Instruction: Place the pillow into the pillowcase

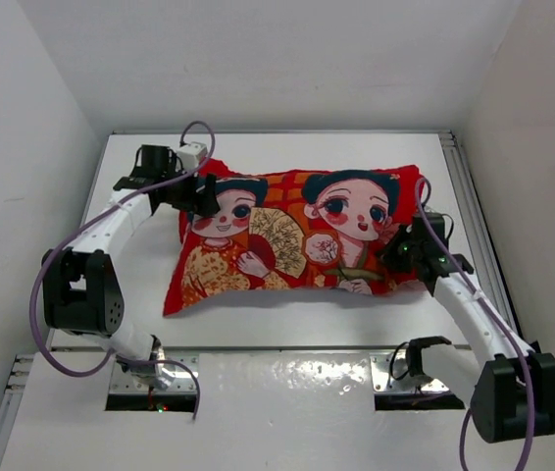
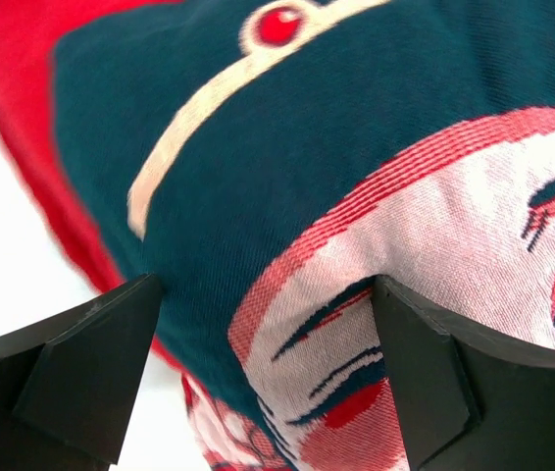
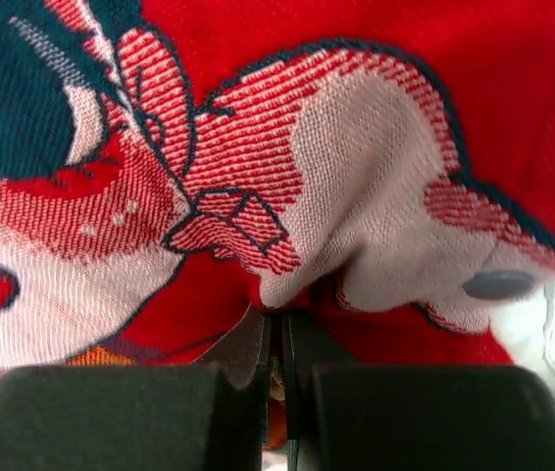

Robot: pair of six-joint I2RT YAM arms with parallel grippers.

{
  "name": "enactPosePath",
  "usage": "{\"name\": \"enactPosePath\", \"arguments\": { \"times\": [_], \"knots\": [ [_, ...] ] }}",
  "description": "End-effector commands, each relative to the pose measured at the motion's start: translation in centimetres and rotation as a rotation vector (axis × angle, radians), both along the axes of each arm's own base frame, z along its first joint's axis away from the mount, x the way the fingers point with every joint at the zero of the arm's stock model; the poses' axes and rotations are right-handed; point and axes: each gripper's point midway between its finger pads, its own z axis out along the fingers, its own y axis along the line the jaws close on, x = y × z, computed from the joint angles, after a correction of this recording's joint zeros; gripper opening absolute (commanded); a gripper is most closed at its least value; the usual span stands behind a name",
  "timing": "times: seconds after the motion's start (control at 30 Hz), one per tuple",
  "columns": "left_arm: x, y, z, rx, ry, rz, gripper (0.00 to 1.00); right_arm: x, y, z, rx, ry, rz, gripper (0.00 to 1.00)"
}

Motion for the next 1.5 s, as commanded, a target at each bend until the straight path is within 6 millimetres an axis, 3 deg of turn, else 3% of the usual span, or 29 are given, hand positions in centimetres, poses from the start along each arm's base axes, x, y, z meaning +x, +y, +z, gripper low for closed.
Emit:
{"name": "enactPosePath", "arguments": {
  "times": [0.0,0.07,0.13,0.17,0.2,0.23,0.27,0.33,0.4,0.5,0.57,0.7,0.73,0.83,0.9,1.0,1.03,1.1,1.13,1.23,1.3,1.33,1.37,1.43,1.47],
  "knots": [
    [2.8,2.9,2.6,0.055,-0.101,0.106,0.88,0.5,3.1,2.0,0.096,-0.031,0.086,0.0],
    [3.1,4.5,3.2,0.077,-0.107,0.155,0.89,1.3,2.1,3.1,0.098,-0.046,0.065,0.06],
    [3.4,5.3,4.4,0.098,-0.131,0.179,0.91,1.8,1.1,4.9,0.075,-0.059,0.068,0.4],
    [3.3,6.7,4.6,0.108,-0.126,0.21,0.91,2.1,0.0,5.6,0.053,-0.066,0.047,0.55],
    [3.4,6.8,5.4,0.111,-0.145,0.212,0.91,2.0,-0.4,7.0,0.033,-0.066,0.049,0.66],
    [3.4,7.2,5.7,0.113,-0.148,0.22,0.92,2.2,-2.2,7.6,-0.017,-0.073,0.021,0.82],
    [3.2,7.2,6.0,0.109,-0.148,0.222,0.92,2.7,-3.5,9.5,-0.041,-0.107,-0.012,0.87],
    [3.1,7.1,6.8,0.094,-0.155,0.219,0.92,2.6,-4.9,10.7,-0.073,-0.113,-0.046,0.97],
    [2.8,6.8,7.2,0.076,-0.156,0.211,0.93,3.7,-6.5,12.6,-0.072,-0.18,-0.098,0.99],
    [2.6,6.3,6.8,0.056,-0.15,0.195,0.93,6.2,-6.5,12.7,0.021,-0.218,-0.104,0.99],
    [2.5,6.0,6.1,0.054,-0.133,0.191,0.93,7.5,-6.2,12.0,0.071,-0.19,-0.103,0.99],
    [1.9,5.2,5.0,0.038,-0.113,0.19,0.93,9.2,-6.5,7.2,0.044,-0.071,-0.13,0.99],
    [1.8,5.1,4.9,0.035,-0.118,0.19,0.93,9.1,-7.4,6.5,0.034,-0.048,-0.162,0.99],
    [1.1,5.0,4.3,0.026,-0.116,0.196,0.93,9.0,-9.0,5.9,0.041,-0.025,-0.209,0.99],
    [1.0,4.9,4.2,0.024,-0.116,0.194,0.93,9.1,-8.8,6.3,0.053,-0.062,-0.181,0.98],
    [1.1,5.0,4.2,0.018,-0.11,0.201,0.93,8.4,-8.4,7.2,0.06,-0.094,-0.139,0.83],
    [1.2,5.0,4.2,0.017,-0.111,0.202,0.93,7.9,-8.5,7.5,0.054,-0.102,-0.143,0.68],
    [1.3,5.0,4.4,0.013,-0.112,0.203,0.9,6.9,-8.8,7.3,0.035,-0.1,-0.158,0.52],
    [1.3,5.0,4.4,0.011,-0.11,0.203,0.89,6.1,-9.4,7.0,0.018,-0.102,-0.187,0.32],
    [1.5,5.2,4.7,0.015,-0.111,0.206,0.87,5.3,-10.5,6.4,0.027,-0.11,-0.232,0.16],
    [1.6,5.3,5.0,0.019,-0.115,0.21,0.87,5.2,-11.0,6.1,0.055,-0.099,-0.248,0.23],
    [1.6,5.3,5.0,0.019,-0.115,0.21,0.87,5.4,-10.7,6.0,0.08,-0.095,-0.234,0.59],
    [1.5,5.4,5.0,0.021,-0.116,0.213,0.87,5.6,-10.7,6.2,0.087,-0.101,-0.23,0.76],
    [1.4,5.3,5.0,0.017,-0.115,0.21,0.87,6.3,-10.8,6.4,0.089,-0.126,-0.21,0.87],
    [1.4,5.2,5.1,0.013,-0.116,0.208,0.87,6.7,-10.7,6.6,0.094,-0.141,-0.196,0.88]
  ]
}}
